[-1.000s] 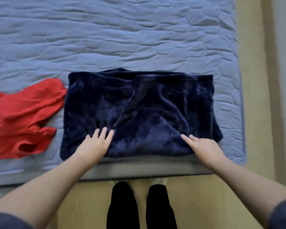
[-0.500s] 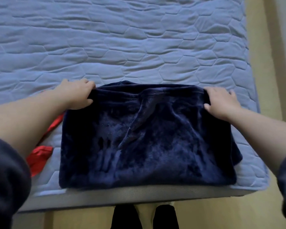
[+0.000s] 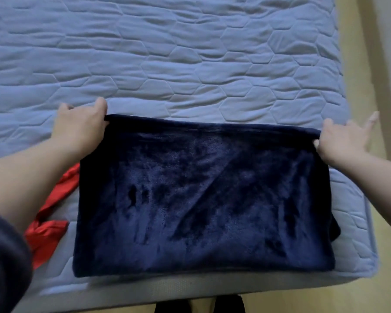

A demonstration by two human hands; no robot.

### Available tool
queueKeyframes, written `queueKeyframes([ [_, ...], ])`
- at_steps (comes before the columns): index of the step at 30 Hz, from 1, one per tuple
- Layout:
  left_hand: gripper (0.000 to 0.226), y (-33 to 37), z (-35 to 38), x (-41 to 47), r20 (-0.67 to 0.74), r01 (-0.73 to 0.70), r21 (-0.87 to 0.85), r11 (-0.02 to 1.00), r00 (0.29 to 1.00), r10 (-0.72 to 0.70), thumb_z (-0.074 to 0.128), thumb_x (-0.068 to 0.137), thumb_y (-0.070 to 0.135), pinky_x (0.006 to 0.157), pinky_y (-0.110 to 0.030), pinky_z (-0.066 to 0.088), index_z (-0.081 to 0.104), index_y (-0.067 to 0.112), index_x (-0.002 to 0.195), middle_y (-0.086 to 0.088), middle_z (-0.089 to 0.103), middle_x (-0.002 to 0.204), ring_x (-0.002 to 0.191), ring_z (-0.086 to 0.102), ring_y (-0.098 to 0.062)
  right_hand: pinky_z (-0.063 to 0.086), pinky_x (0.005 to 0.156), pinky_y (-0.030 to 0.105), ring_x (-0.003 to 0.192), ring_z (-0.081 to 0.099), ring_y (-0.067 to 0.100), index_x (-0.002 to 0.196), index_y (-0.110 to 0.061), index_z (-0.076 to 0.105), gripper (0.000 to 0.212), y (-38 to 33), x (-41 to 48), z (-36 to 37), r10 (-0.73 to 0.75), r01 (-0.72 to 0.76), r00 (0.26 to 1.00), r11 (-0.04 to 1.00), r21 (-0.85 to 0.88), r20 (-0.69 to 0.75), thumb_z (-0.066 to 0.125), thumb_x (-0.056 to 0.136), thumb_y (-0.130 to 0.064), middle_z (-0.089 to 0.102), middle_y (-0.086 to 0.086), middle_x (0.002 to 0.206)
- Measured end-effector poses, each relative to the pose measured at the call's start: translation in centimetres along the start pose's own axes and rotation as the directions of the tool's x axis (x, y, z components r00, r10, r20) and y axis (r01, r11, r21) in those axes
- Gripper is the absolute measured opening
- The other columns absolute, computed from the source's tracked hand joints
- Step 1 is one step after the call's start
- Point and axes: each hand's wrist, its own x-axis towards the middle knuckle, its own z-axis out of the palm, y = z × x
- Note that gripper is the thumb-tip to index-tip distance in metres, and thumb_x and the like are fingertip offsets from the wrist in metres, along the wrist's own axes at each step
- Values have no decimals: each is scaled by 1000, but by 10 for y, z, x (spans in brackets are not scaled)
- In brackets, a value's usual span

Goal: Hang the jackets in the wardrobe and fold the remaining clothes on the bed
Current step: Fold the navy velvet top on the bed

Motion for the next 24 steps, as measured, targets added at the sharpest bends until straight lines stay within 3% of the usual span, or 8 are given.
queueKeyframes([
  [3, 13, -4, 8, -3, -101, -130, 154, 979, 984, 147, 61, 85, 1, 107, -58, 20, 52, -6, 90, -30, 55, 51, 53, 62, -40, 2, 112, 62, 113, 53, 28, 104, -14, 50, 34, -8, -1, 5, 66, -65, 998, 997, -51, 12, 39, 92, -44, 67, 8, 100],
  [8, 22, -27, 7, 13, -101, -325, 261, 909, 927, 360, 54, 89, 6, 106, -71, 10, 51, -5, 70, -17, 45, 36, 37, 53, -30, 10, 114, 59, 112, 55, 32, 105, -13, 56, 39, -2, 11, 17, 117, -117, 993, 992, -39, 19, 43, 90, -47, 66, 14, 106],
  [12, 8, 5, 31, 0, -21, 16, 166, 986, 1000, -13, 55, 85, 0, 109, -68, 12, 54, -2, 93, -33, 63, 79, 85, 60, -44, 20, 111, 57, 130, 39, 39, 137, -9, 37, 55, -38, 0, 18, 144, -189, 971, 952, 241, 192, 50, 89, -31, 44, 21, 139],
  [14, 38, 30, 28, -17, 26, 247, -70, 967, 969, -245, 48, 87, 6, 109, -65, 16, 47, -2, 124, -34, 54, 122, 118, 46, -46, 15, 110, 65, 141, 22, 39, 149, -17, 20, 71, -51, -13, 8, 122, -190, 975, 889, 416, 184, 53, 86, -28, 23, 17, 154],
  [16, 59, 56, 17, -38, 3, 297, -266, 917, 952, -307, 43, 90, 22, 111, -61, 12, 29, 4, 144, -25, 28, 151, 140, 22, -43, 9, 108, 68, 146, 4, 35, 153, -25, 7, 82, -64, -33, -7, 62, -52, 998, 852, 521, -2, 52, 85, -26, 4, 8, 161],
  [19, 70, 110, 4, -79, -82, 26, -267, 963, 995, -49, 35, 86, 42, 111, -62, 12, 26, 14, 150, -17, 17, 158, 144, 13, -39, 7, 107, 71, 147, -1, 33, 153, -29, 7, 79, -102, -83, -25, -96, 247, 955, 785, 569, -282, 47, 86, -37, -1, 4, 162],
  [22, 67, 153, 22, -100, -56, -211, -178, 961, 977, 204, 29, 89, 51, 111, -64, 10, 26, 26, 150, -10, 17, 159, 145, 14, -38, 3, 106, 71, 148, -2, 32, 151, -39, 9, 70, -158, -121, -26, -339, 506, 857, 698, 506, -388, 33, 88, -53, 1, -2, 162],
  [24, 66, 149, 47, -92, 19, -251, -85, 964, 967, 254, 21, 90, 56, 112, -63, 5, 22, 30, 151, -7, 16, 159, 146, 12, -36, 0, 104, 73, 148, -4, 31, 150, -43, 5, 66, -182, -115, -11, -409, 533, 841, 737, 416, -353, 25, 89, -59, 0, -6, 162],
])
